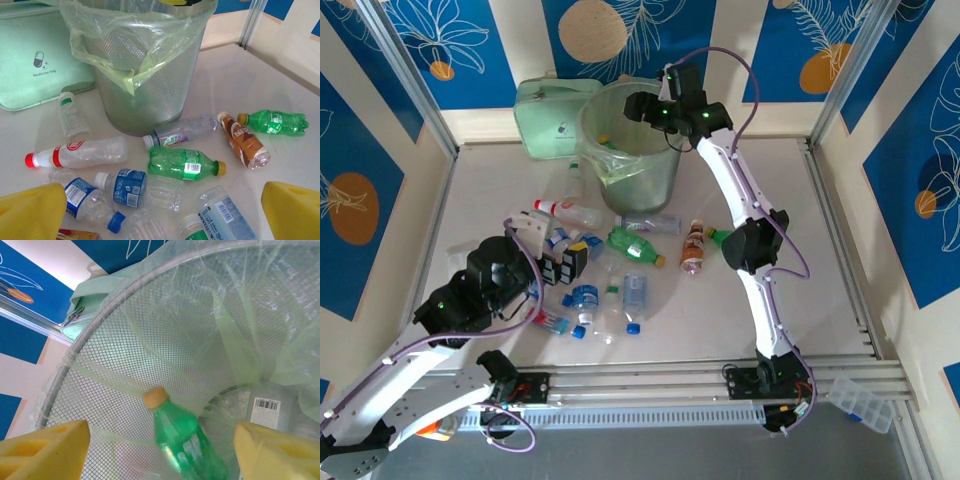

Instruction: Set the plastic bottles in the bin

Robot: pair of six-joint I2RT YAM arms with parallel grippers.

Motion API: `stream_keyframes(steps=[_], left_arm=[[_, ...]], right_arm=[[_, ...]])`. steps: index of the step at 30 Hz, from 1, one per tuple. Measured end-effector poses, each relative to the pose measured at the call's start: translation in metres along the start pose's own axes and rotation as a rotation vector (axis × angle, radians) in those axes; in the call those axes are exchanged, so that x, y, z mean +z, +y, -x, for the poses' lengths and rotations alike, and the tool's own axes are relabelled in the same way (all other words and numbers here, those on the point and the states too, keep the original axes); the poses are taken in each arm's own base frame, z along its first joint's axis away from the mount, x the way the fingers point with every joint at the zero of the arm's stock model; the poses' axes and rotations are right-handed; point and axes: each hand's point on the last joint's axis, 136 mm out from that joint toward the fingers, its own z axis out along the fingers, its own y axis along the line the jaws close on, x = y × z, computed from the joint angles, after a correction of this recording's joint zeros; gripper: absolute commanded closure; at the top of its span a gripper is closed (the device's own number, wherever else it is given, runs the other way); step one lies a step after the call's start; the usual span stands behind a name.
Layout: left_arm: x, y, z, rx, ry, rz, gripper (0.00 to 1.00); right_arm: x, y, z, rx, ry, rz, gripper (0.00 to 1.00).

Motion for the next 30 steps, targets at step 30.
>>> stream_keyframes(steps=[30], left_arm=[[0.048, -0.043, -0.106, -0.282, 0.58, -0.022, 0.23]], right_arm=[[-0.251, -0.061, -0.256, -0.162, 0.242, -0.302, 0.36]])
